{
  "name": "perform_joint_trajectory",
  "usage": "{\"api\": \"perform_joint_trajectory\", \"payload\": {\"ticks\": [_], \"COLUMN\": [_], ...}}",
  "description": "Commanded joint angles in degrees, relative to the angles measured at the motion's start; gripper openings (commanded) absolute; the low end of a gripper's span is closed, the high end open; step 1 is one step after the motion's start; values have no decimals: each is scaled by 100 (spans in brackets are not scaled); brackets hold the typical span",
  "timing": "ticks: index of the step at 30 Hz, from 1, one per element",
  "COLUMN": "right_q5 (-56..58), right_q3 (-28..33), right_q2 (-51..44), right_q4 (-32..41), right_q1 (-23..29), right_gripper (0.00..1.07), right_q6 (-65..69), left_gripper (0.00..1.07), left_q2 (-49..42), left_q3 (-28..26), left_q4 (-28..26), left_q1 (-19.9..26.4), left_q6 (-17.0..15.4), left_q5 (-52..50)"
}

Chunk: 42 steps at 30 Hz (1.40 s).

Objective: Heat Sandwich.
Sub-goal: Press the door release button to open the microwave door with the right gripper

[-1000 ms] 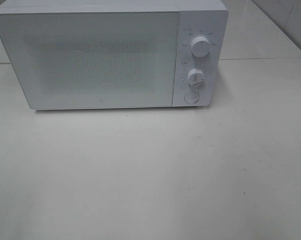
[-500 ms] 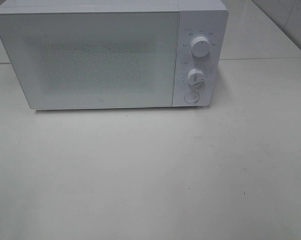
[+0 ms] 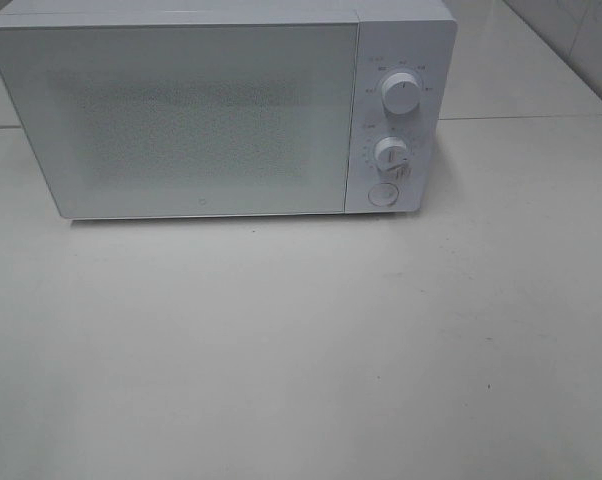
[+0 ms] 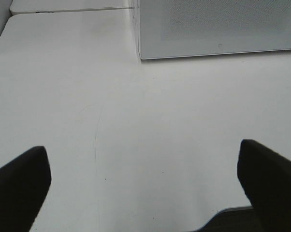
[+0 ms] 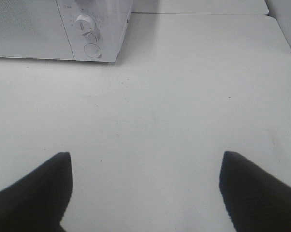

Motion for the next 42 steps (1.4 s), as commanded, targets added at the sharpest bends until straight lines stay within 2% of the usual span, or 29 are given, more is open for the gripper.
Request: {"api": "perform_joint_trajectory", "payload": {"ticks": [1, 11, 27, 37, 42], "right_q5": [-92, -155, -2378, -3512, -4492], "right_q3": [6, -92, -201, -201, -201], "right_q2": [-155, -46, 1690, 3111, 3976], "right_q4": [-29, -29, -17, -17, 120], "right_q1": [-40, -40, -34, -34, -34], "right_gripper": [76, 76, 76, 76, 76], "right_q6": [-40, -40, 0, 6, 252], "left_gripper": [98, 98, 98, 98, 98], "left_q2": [-34, -34, -34, -34, -29], "left_q3": [-6, -6, -6, -6, -6], "left_q4": [-6, -6, -6, -6, -6], "left_q1": [-6, -6, -6, -6, -6], "left_q6": [-34, -34, -34, -34, -34], "left_q5": [-57, -57, -57, -57, -57]}}
